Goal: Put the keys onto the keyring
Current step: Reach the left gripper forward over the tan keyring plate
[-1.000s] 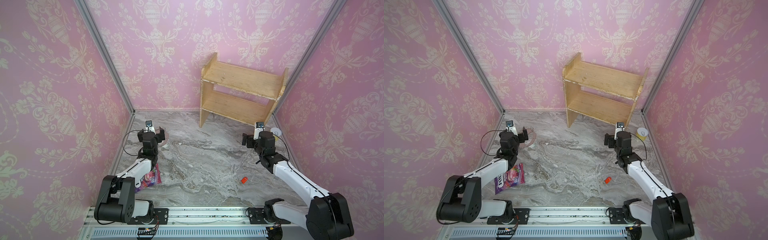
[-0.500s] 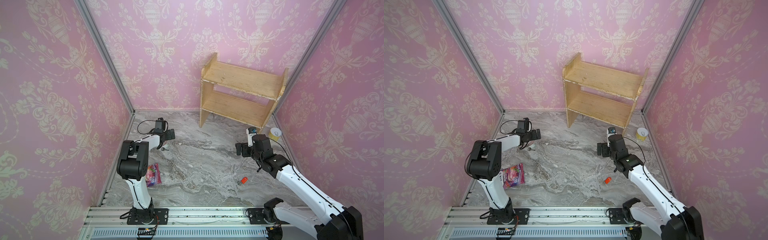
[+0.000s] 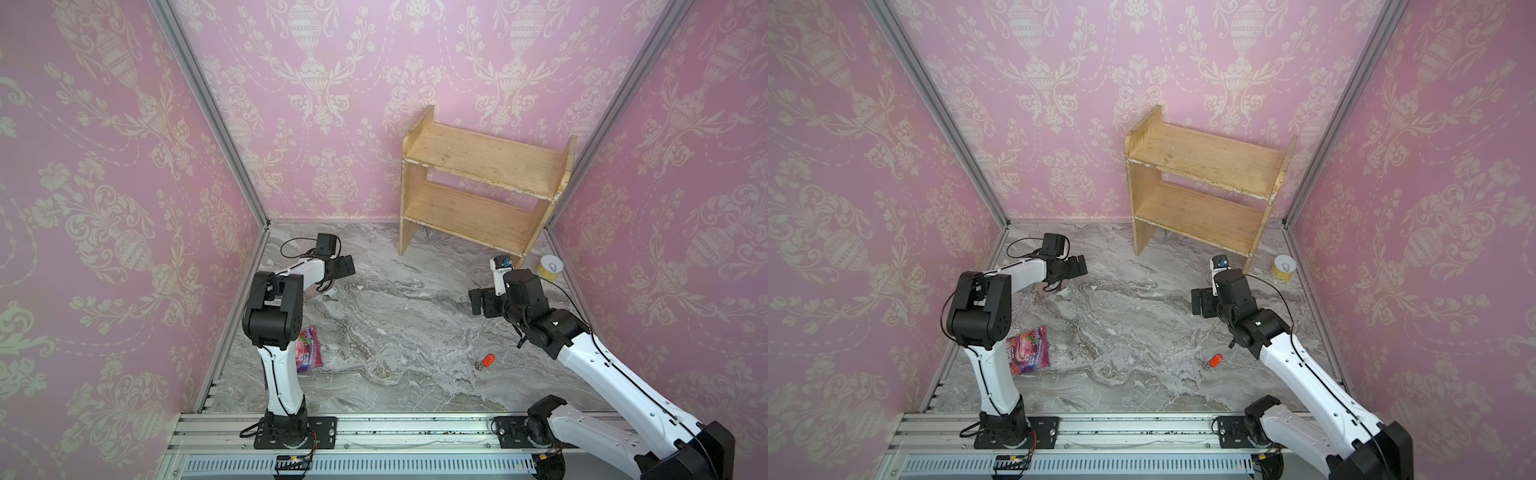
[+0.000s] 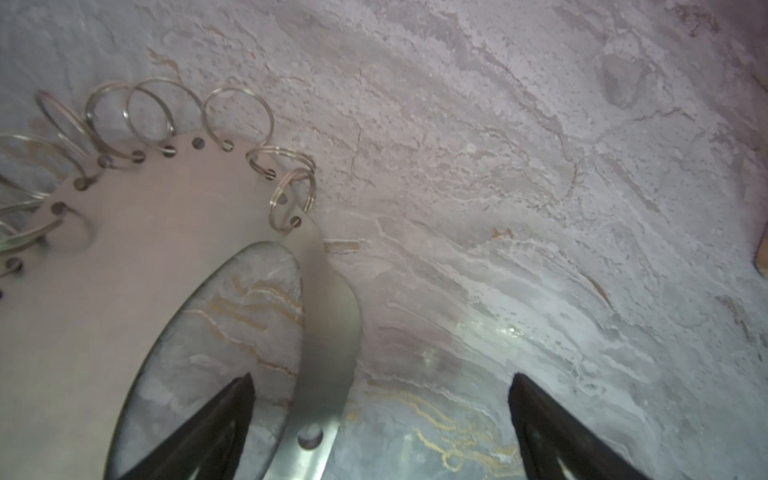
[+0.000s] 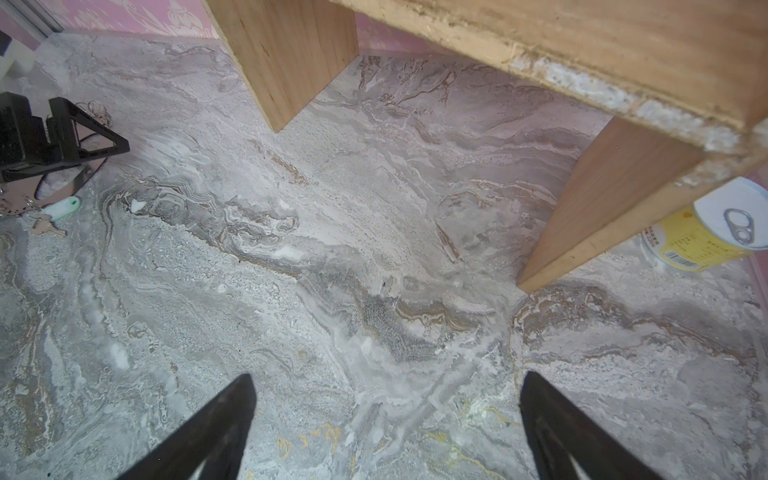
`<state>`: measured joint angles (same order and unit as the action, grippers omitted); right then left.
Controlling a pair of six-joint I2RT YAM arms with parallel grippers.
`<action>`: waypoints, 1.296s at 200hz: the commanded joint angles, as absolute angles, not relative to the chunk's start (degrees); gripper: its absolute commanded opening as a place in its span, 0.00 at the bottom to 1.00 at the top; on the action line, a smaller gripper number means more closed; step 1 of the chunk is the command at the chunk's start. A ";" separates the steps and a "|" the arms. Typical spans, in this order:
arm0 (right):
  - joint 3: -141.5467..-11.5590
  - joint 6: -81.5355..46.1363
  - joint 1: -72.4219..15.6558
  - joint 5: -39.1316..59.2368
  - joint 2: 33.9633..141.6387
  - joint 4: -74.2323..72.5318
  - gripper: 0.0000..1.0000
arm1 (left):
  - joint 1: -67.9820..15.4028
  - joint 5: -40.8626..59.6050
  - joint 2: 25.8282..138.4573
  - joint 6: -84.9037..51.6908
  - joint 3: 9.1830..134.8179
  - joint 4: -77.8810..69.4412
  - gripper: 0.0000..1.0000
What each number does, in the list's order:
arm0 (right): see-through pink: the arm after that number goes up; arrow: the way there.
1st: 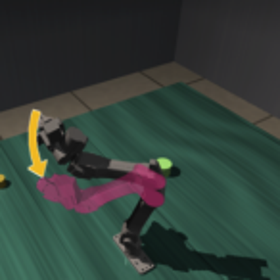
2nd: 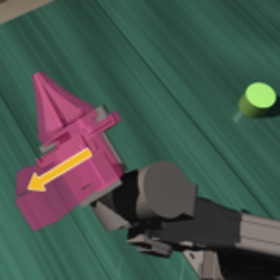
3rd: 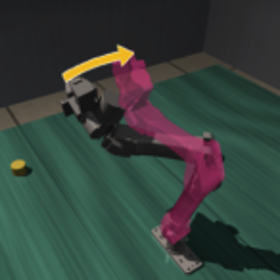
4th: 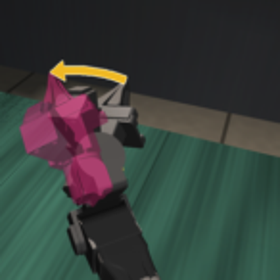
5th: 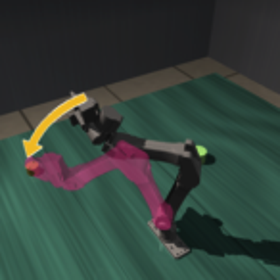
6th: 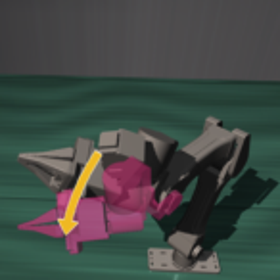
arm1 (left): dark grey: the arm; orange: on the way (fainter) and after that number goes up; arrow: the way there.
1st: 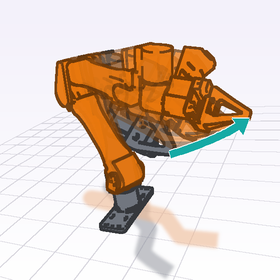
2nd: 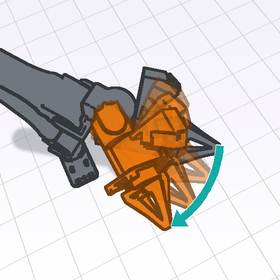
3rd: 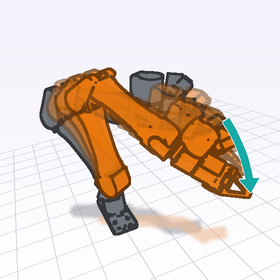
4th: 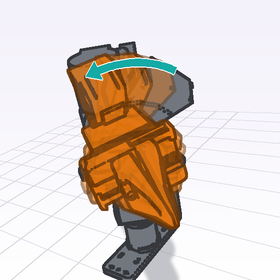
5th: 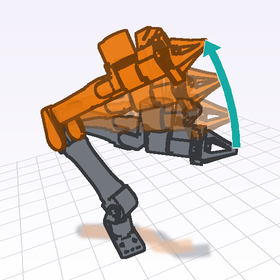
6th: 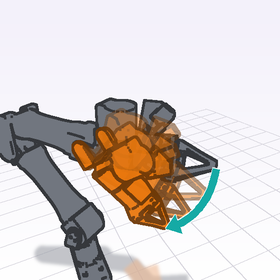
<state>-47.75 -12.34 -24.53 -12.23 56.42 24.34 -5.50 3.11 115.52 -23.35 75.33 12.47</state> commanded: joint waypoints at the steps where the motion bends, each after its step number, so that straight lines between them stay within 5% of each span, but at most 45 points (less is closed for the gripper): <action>1: -49.73 -13.80 -25.05 -12.22 53.81 26.69 1.00 | -6.55 7.25 117.78 -27.71 75.03 20.72 0.97; 124: -49.70 -13.90 -25.18 -12.18 48.24 32.01 1.00 | -37.97 10.44 110.91 -66.66 58.54 -1.14 0.97; 207: -47.61 -16.15 -25.15 -6.72 51.45 30.27 1.00 | -42.66 -14.91 96.37 -33.14 73.46 27.67 0.99; 259: -47.46 -17.93 -25.16 -4.09 52.12 29.94 1.00 | -33.75 -3.37 100.13 -23.97 69.08 20.30 0.99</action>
